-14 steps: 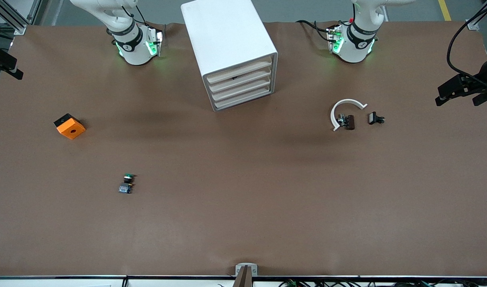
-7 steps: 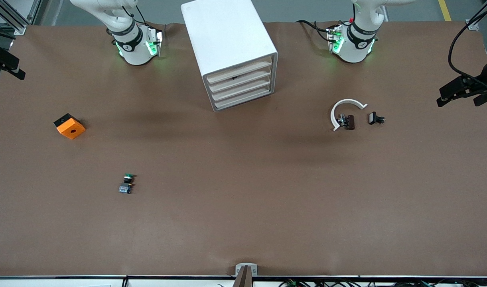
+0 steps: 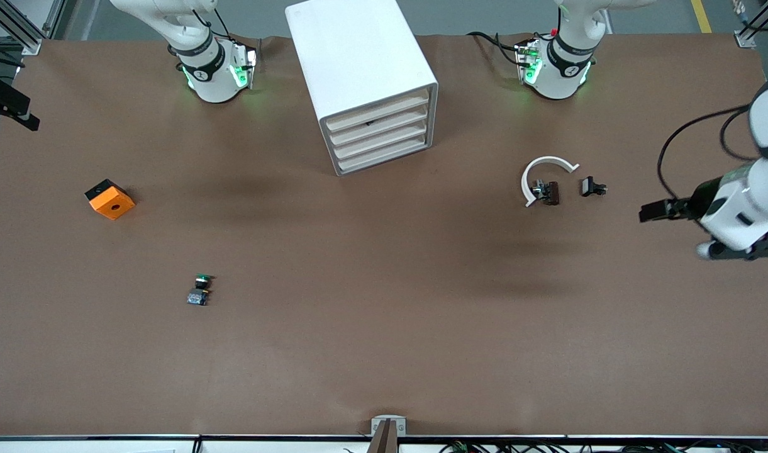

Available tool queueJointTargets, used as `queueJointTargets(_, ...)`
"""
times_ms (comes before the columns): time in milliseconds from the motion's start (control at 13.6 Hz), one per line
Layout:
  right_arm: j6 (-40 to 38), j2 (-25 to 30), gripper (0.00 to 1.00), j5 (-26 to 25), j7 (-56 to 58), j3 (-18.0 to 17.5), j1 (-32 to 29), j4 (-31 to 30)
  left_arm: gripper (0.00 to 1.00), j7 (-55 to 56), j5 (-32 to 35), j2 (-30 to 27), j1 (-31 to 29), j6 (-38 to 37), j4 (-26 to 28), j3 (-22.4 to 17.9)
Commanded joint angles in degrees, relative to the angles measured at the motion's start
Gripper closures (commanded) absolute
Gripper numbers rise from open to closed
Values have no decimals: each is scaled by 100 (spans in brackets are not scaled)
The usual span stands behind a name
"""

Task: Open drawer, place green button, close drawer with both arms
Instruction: 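Reach the right gripper toward the button while the left gripper approaches the drawer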

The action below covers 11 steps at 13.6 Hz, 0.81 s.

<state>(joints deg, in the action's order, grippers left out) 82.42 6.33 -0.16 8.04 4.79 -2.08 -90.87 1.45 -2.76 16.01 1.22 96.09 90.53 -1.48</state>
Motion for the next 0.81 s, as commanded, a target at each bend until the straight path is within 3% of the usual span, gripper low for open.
queueJointTargets(0,63,-307,0,-133,258,22,6,122,0,171,-320,349,97,329,-140,8)
queueJointTargets(221,239,-676,0,-178,357,22,6,139,0,889,-550,753,421,857,-149,8)
queueJointTargets(368,547,-1412,0,-152,365,30,-38,226,0,1819,-489,1052,851,1304,-149,-1)
queueJointTargets(735,1328,-1695,0,-73,410,31,-196,105,0,4191,-559,1456,1616,1394,-202,16)
